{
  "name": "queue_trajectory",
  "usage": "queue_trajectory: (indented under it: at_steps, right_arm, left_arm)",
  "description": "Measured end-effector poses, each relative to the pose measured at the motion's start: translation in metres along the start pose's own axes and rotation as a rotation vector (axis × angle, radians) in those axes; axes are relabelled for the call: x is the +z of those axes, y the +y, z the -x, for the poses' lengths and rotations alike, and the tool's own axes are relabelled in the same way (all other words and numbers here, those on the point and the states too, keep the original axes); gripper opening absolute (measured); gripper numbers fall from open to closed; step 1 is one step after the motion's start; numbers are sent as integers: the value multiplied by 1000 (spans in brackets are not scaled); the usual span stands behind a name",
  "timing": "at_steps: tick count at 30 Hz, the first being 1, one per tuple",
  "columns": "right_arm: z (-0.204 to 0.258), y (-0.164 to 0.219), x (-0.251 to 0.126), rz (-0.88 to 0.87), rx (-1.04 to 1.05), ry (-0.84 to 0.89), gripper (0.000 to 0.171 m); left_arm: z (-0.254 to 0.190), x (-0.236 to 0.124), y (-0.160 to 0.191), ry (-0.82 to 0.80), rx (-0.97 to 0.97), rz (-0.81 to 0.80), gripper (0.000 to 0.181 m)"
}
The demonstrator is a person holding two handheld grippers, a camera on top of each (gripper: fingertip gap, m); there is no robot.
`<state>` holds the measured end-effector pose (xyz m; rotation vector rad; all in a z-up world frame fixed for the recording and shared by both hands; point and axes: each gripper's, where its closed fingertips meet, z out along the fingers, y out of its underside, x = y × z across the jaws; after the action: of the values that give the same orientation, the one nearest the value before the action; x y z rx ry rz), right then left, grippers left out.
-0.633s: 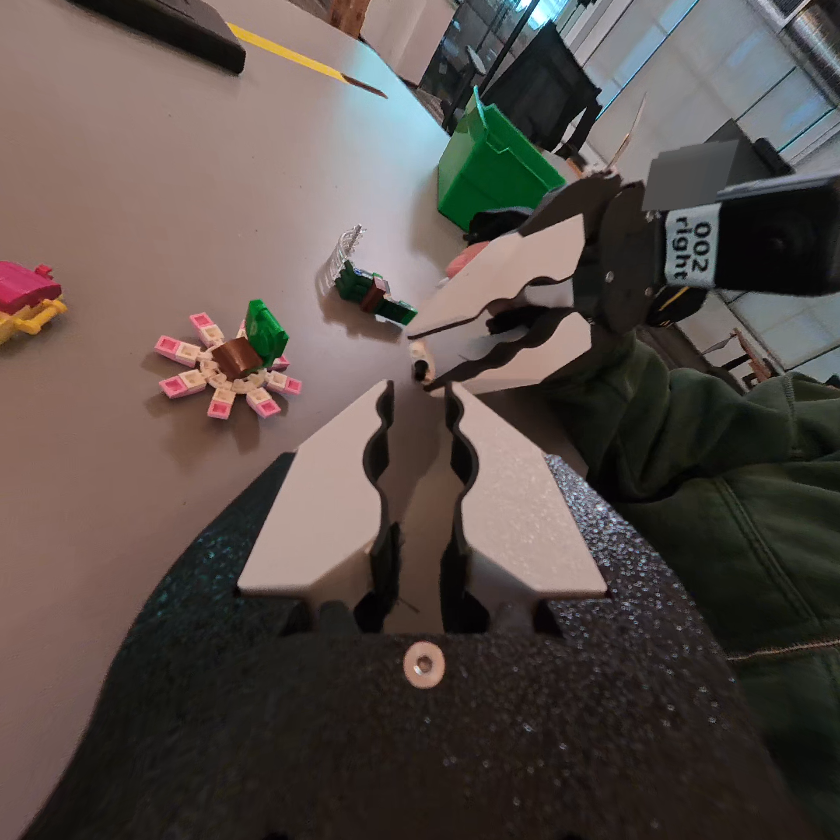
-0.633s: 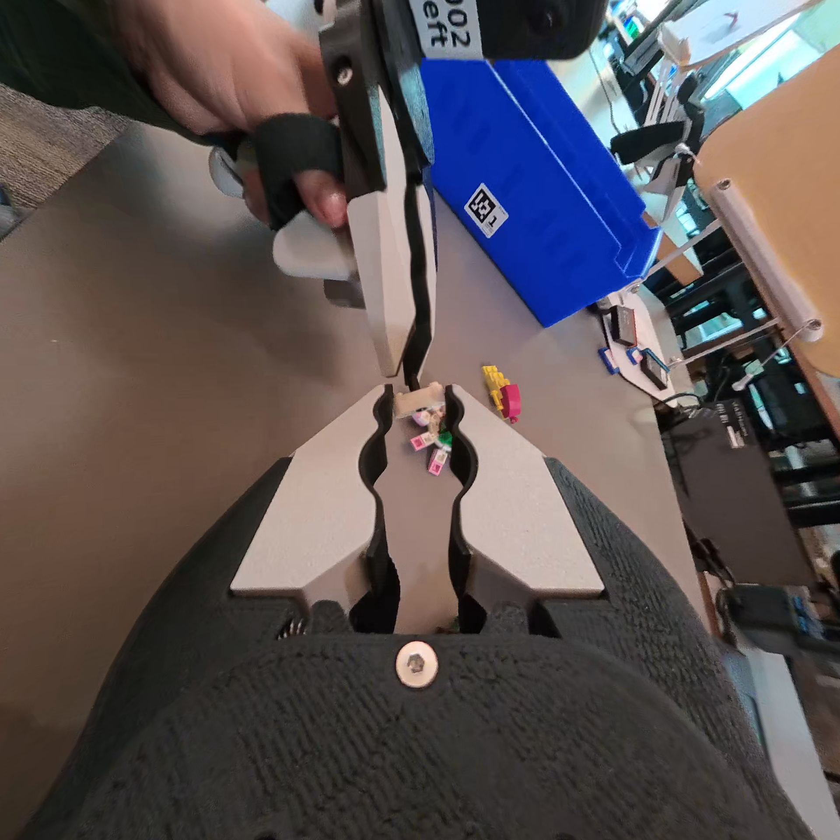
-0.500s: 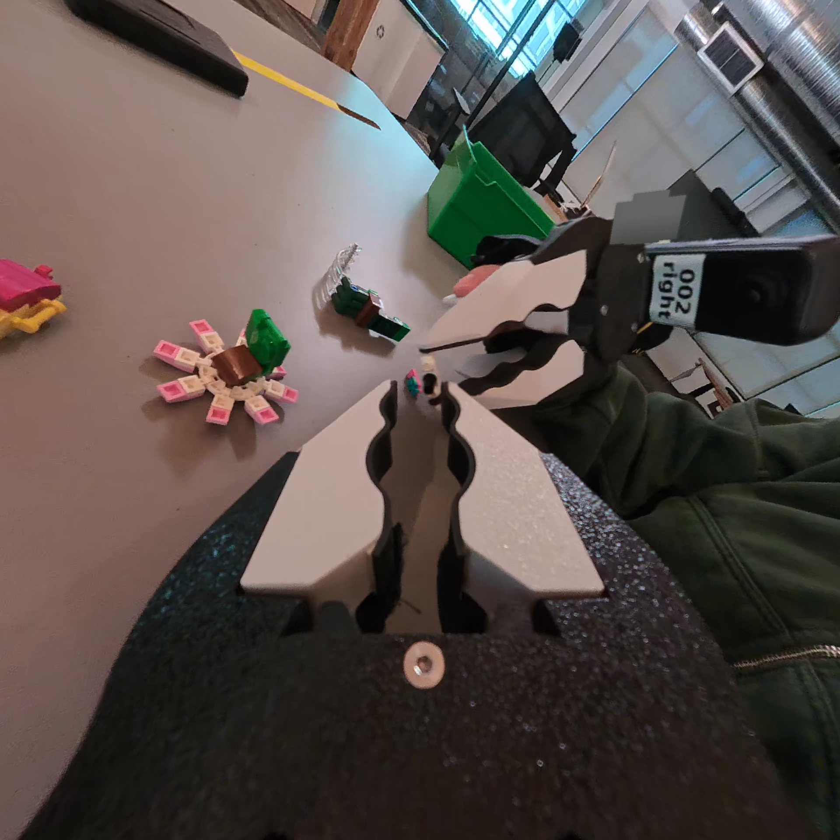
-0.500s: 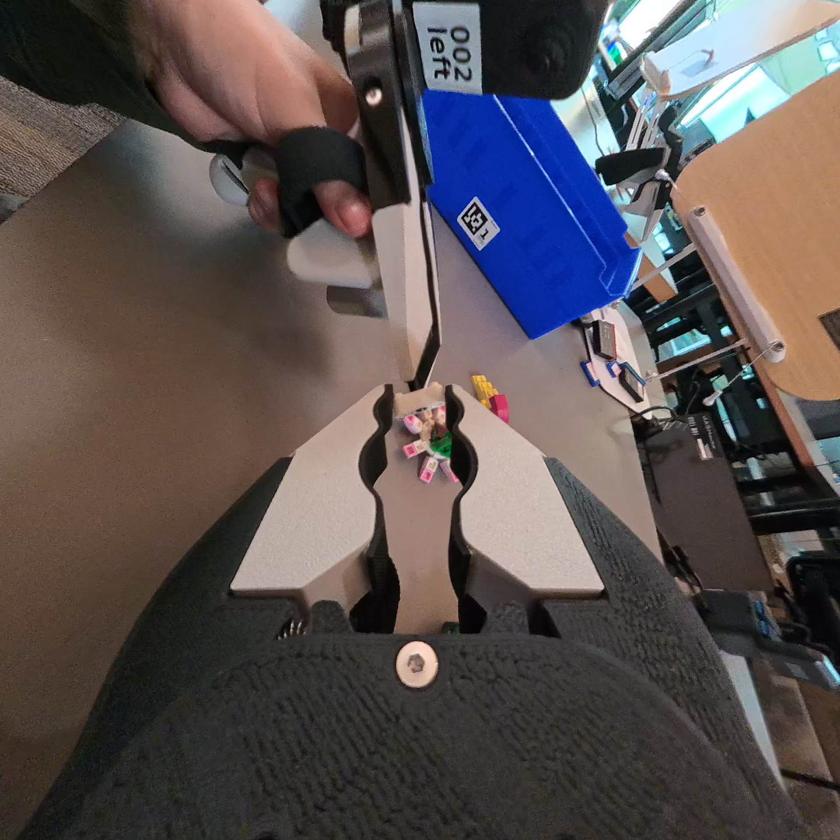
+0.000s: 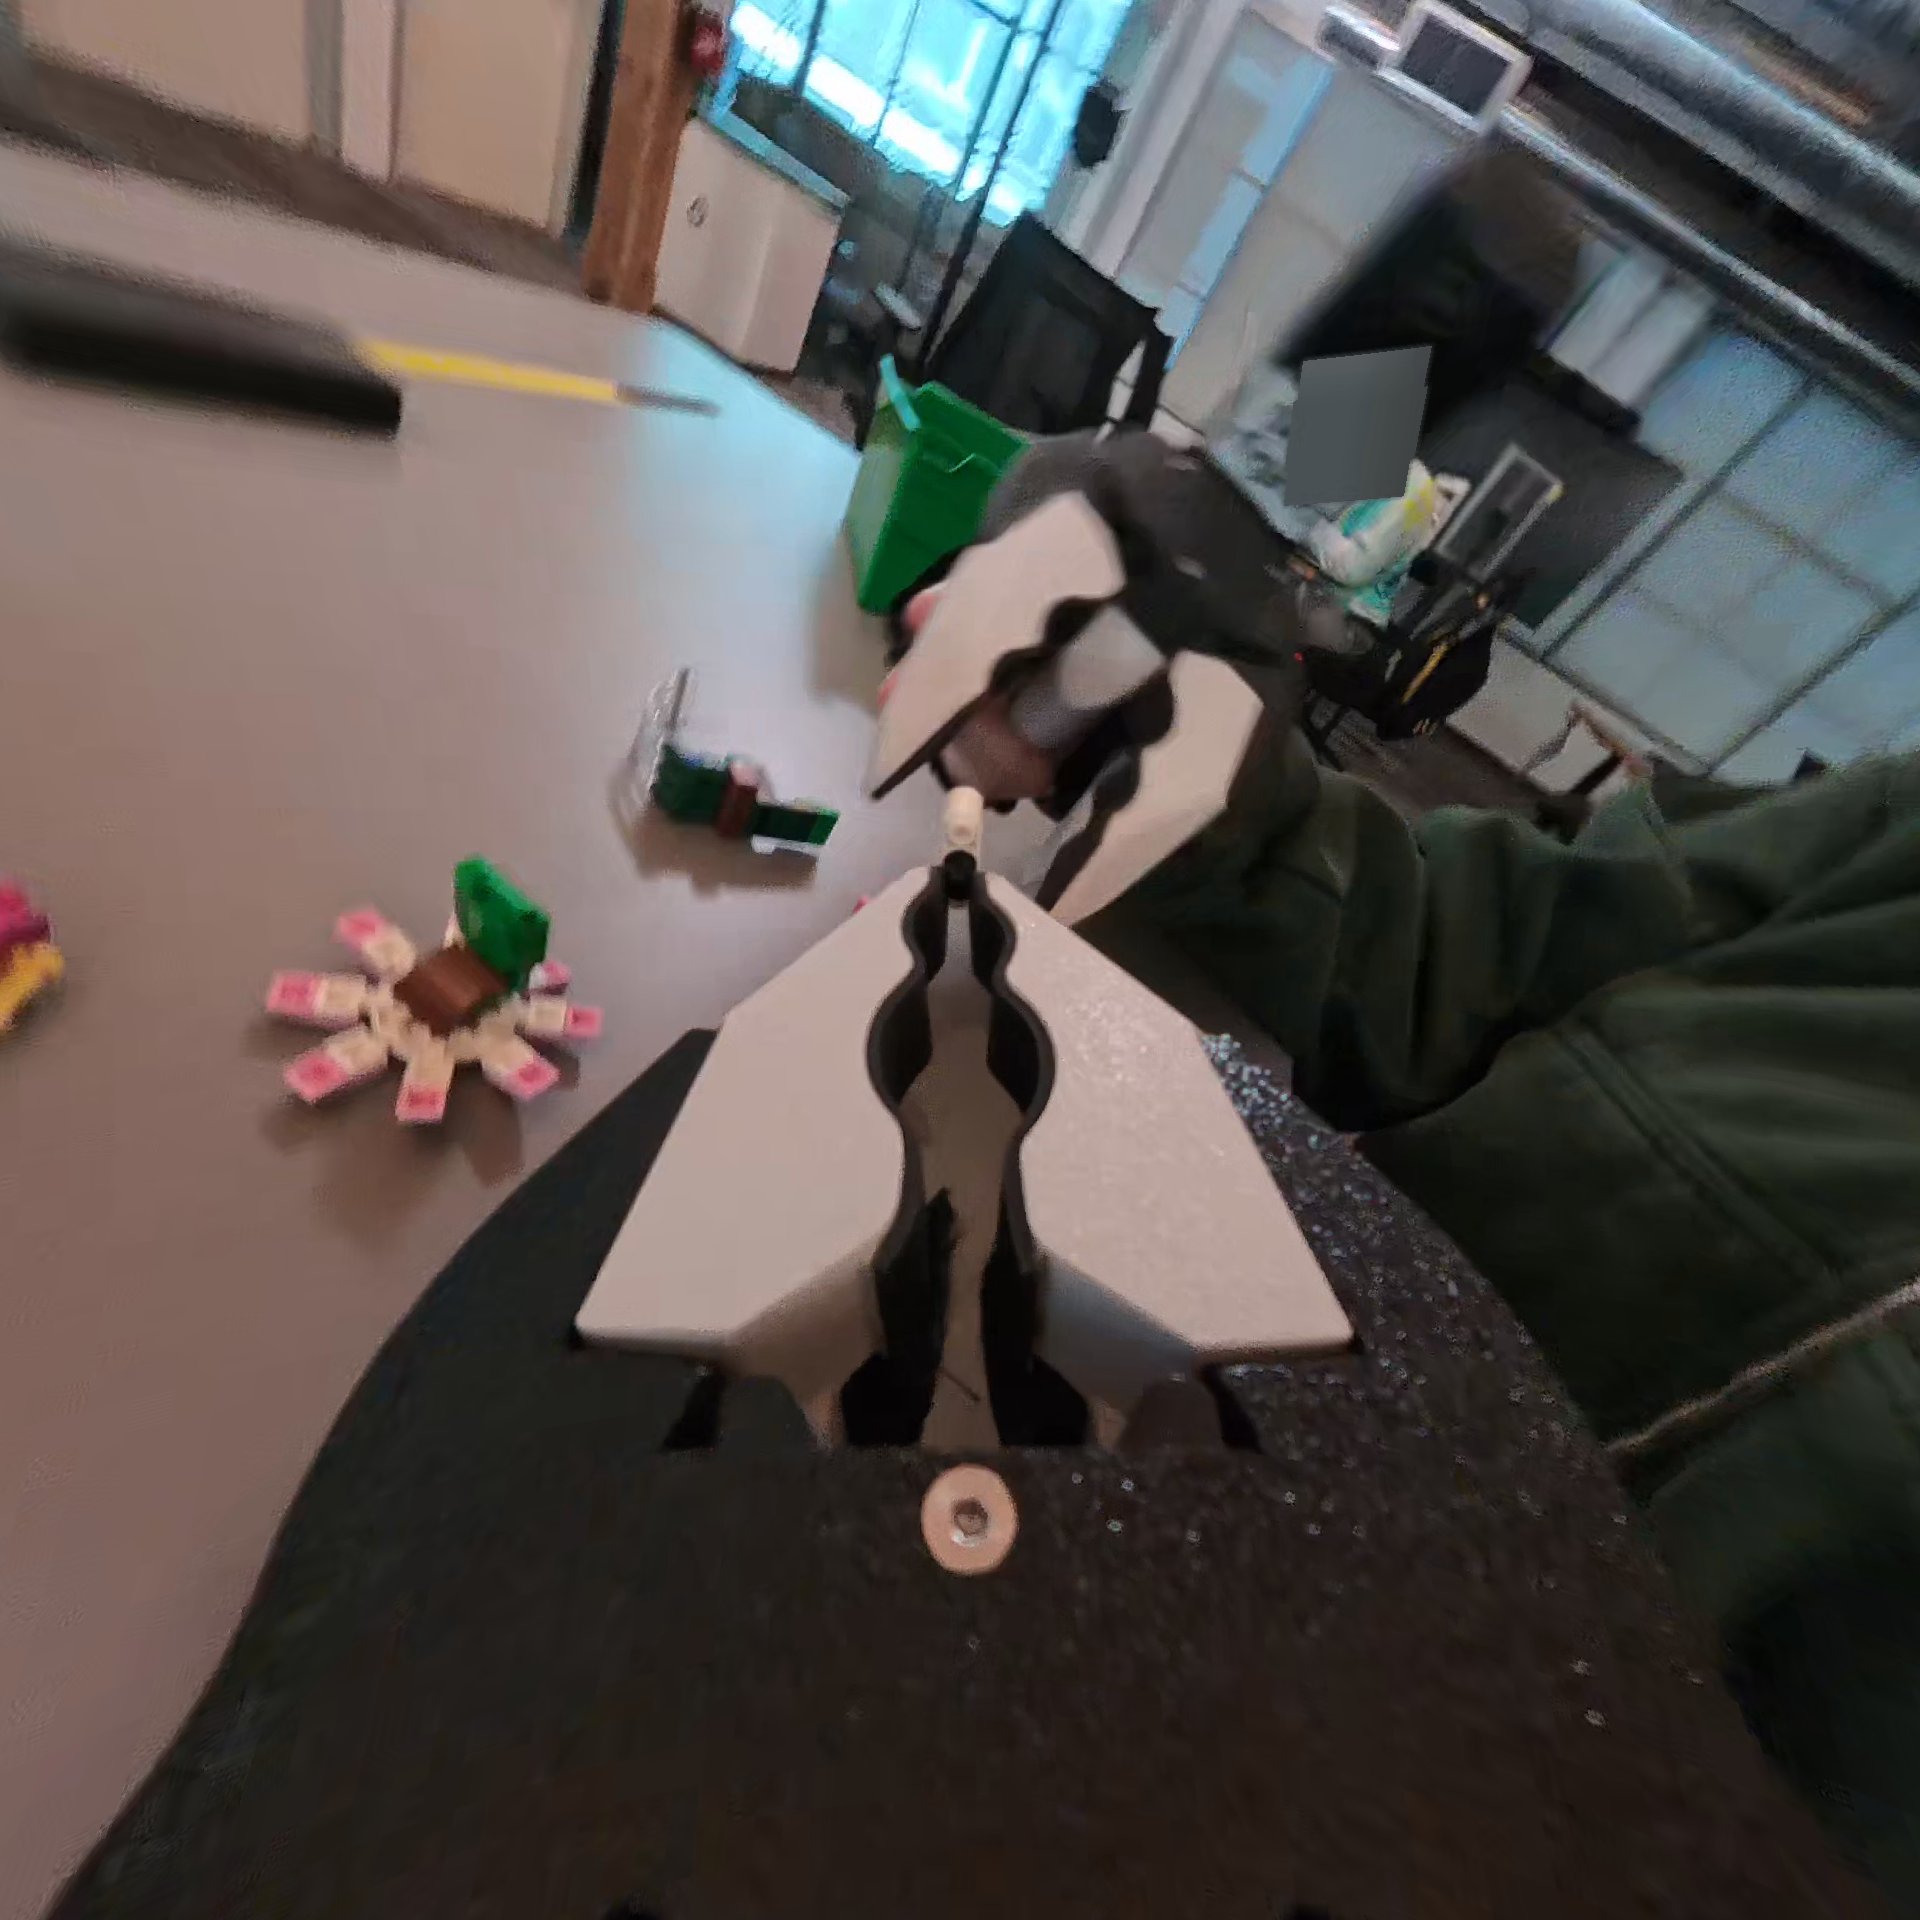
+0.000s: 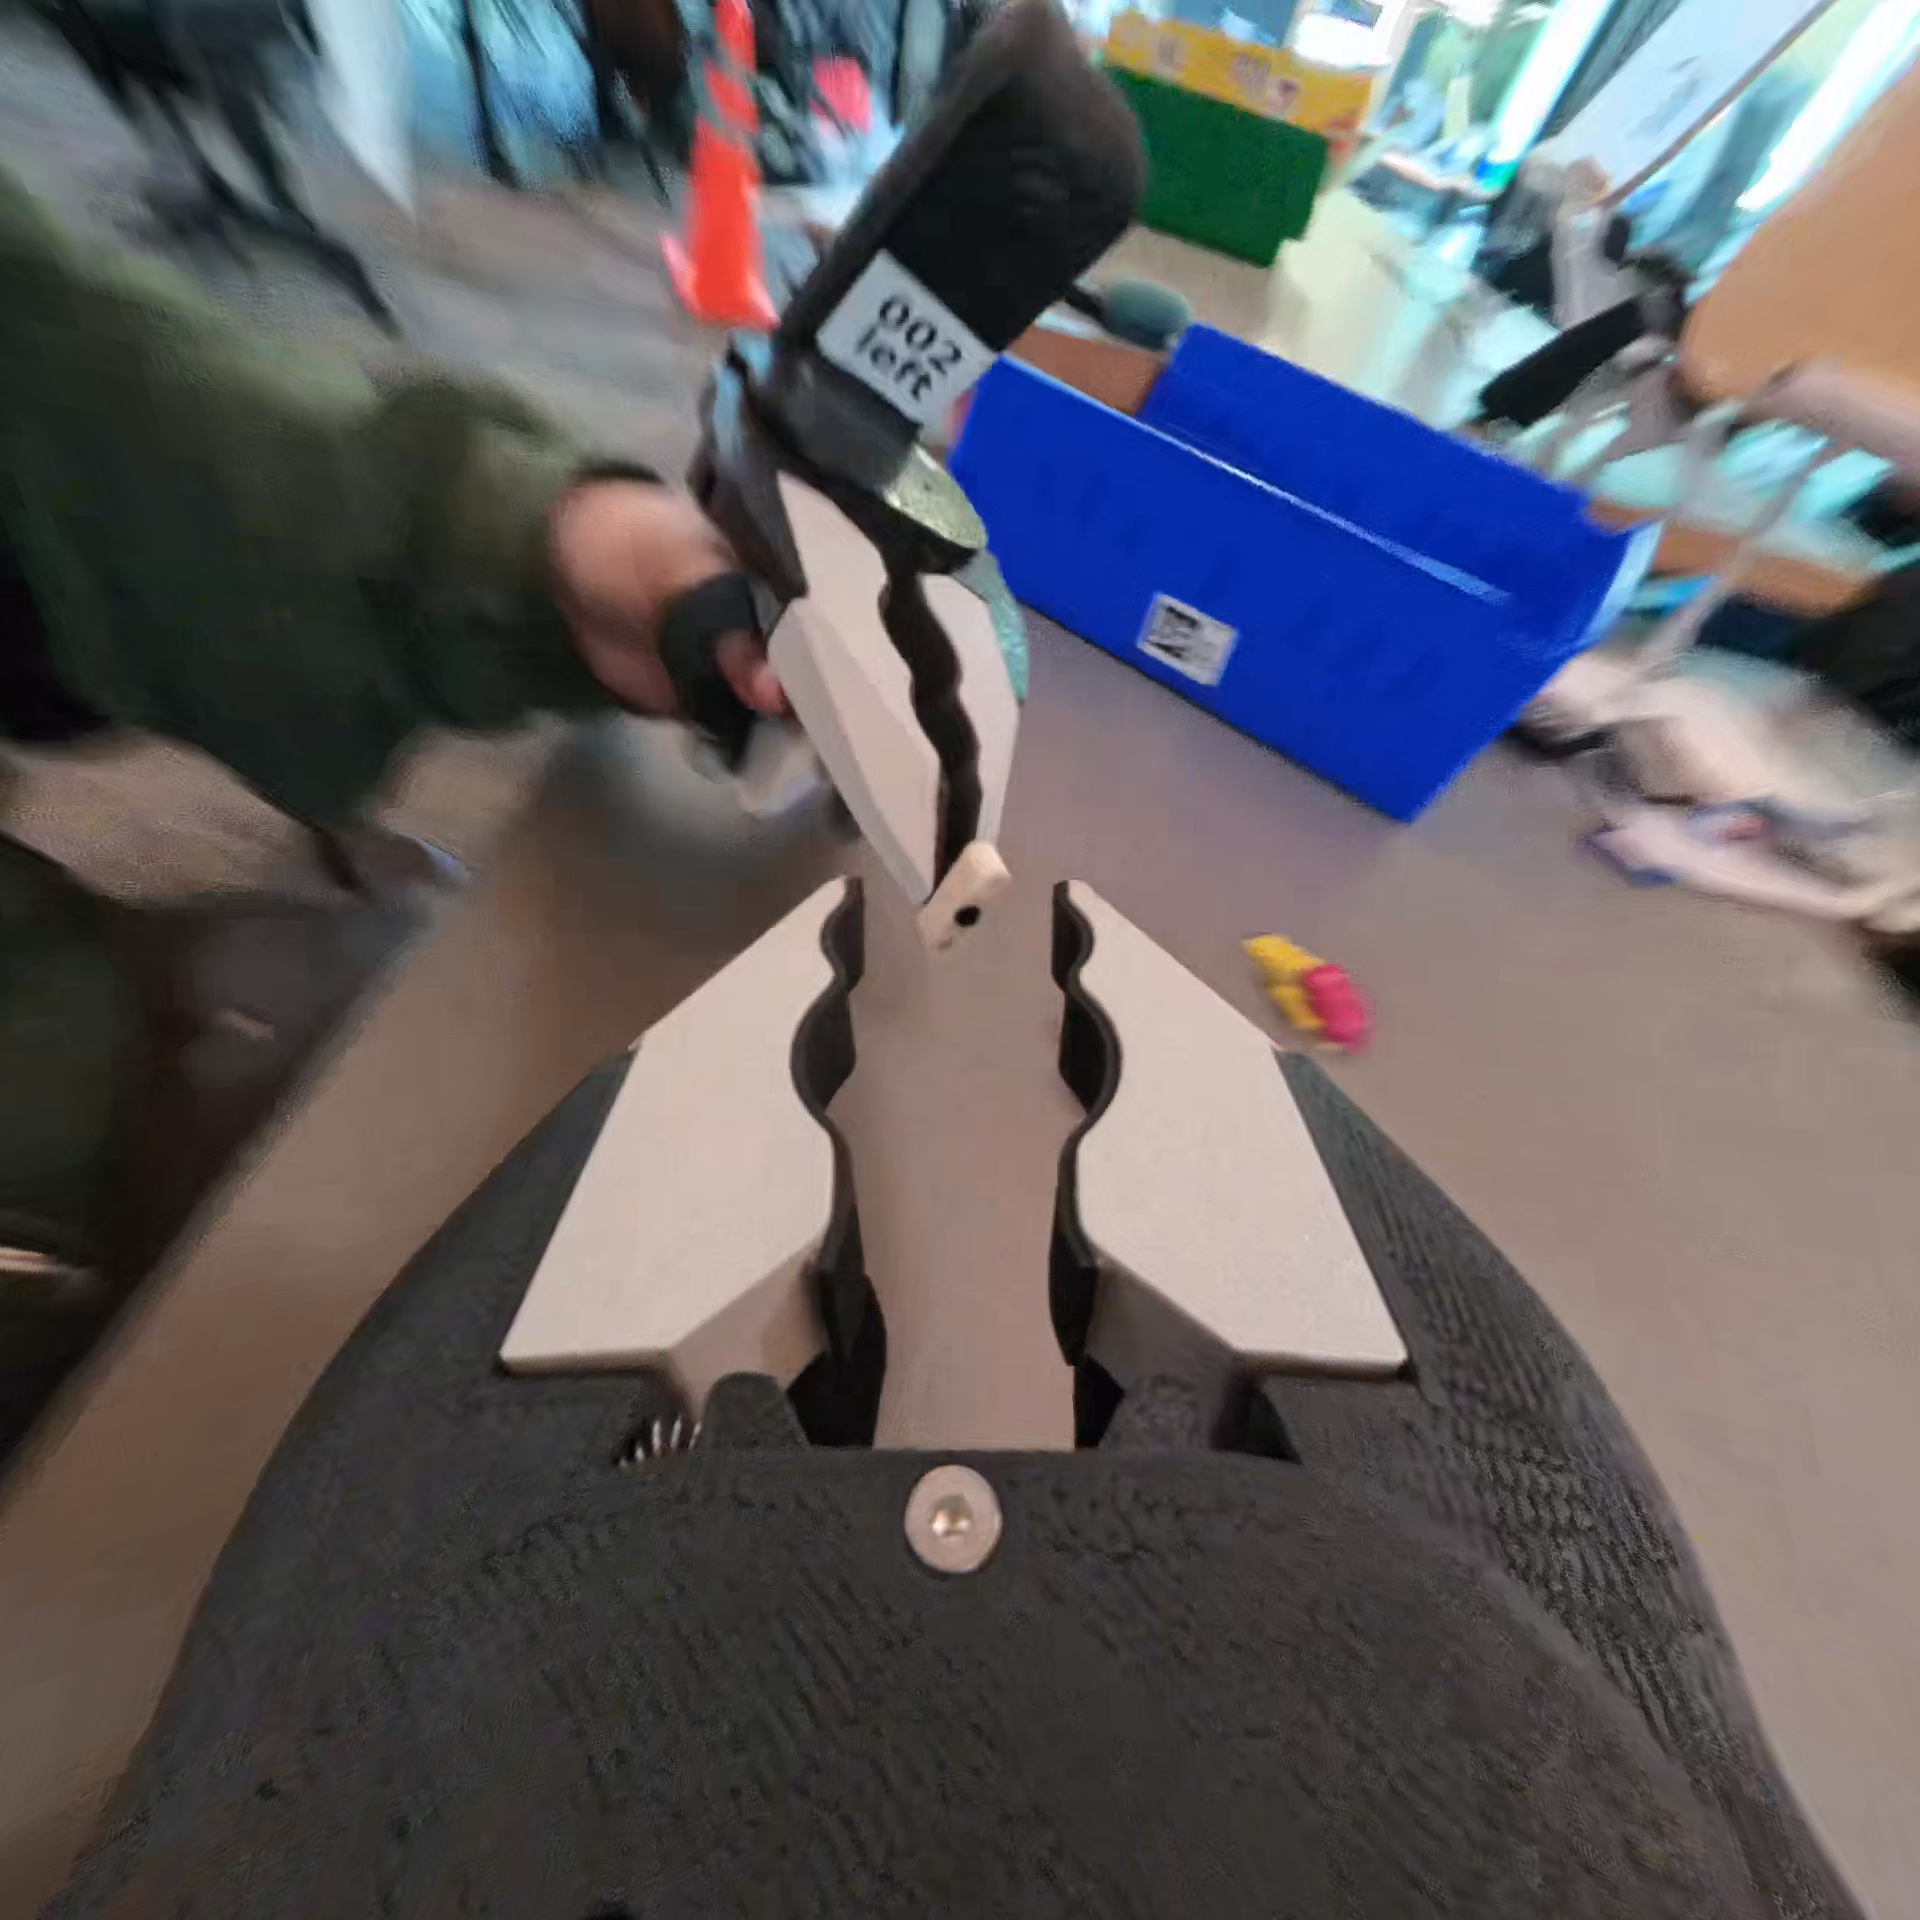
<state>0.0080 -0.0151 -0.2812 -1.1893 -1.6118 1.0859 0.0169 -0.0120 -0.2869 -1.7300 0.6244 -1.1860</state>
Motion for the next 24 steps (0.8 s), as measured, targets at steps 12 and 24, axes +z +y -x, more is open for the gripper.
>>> queue_trajectory:
  at_steps: [12, 24]
  right_arm:
    - [18, -18, -10, -166, 193, -221, 8]
    - [-20, -22, -44, -217, 158, -9, 5]
  left_arm:
    - [-26, -1, -7, 27, 278, 26, 1]
    - [81, -169, -85, -669, 161, -138, 2]
